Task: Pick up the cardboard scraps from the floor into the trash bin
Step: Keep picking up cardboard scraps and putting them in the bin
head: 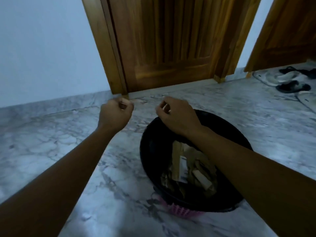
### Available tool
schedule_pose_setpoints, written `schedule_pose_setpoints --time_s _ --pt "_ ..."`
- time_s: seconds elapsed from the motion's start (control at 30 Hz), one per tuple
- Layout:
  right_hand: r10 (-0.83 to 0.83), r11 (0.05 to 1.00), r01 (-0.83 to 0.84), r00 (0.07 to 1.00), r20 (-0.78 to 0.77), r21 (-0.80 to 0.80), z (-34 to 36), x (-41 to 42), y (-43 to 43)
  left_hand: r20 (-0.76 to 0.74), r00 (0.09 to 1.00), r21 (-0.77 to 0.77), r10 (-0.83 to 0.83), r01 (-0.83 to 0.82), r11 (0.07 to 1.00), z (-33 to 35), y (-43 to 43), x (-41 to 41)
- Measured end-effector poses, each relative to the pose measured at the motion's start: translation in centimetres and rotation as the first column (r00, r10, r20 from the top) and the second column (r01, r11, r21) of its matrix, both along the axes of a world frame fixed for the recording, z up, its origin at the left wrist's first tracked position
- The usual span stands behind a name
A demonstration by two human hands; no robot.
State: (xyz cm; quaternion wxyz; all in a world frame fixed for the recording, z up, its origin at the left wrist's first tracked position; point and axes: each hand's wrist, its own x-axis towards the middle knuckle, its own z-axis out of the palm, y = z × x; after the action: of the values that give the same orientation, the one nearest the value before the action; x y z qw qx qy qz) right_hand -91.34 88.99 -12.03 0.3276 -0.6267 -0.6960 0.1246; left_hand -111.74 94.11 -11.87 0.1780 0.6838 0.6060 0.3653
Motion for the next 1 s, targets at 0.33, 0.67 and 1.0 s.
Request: schedule_pose_setpoints --time_s 0.33,0.67,1.0 --pt "0.501 0.865 -0.493 0.856 0.123 -0.091 -0.3 -25.7 -0.2 -0.09 0.848 -0.138 0.522 -0.53 0.837 -2.4 -14.7 -22.8" --pt "0.919 0.362 -0.887 0.288 0.27 -0.288 4.7 -46.8 -26.1 -0.269 0.469 -0.276 0.841 -0.875 0.399 5.3 -50.1 -36.6" --pt "0.973 0.002 -0.874 -0.111 0.204 -0.485 -0.9 -54.1 -54.1 -0.31 0.254 -0.448 0.916 -0.889 0.094 2.8 -82.4 -36.8"
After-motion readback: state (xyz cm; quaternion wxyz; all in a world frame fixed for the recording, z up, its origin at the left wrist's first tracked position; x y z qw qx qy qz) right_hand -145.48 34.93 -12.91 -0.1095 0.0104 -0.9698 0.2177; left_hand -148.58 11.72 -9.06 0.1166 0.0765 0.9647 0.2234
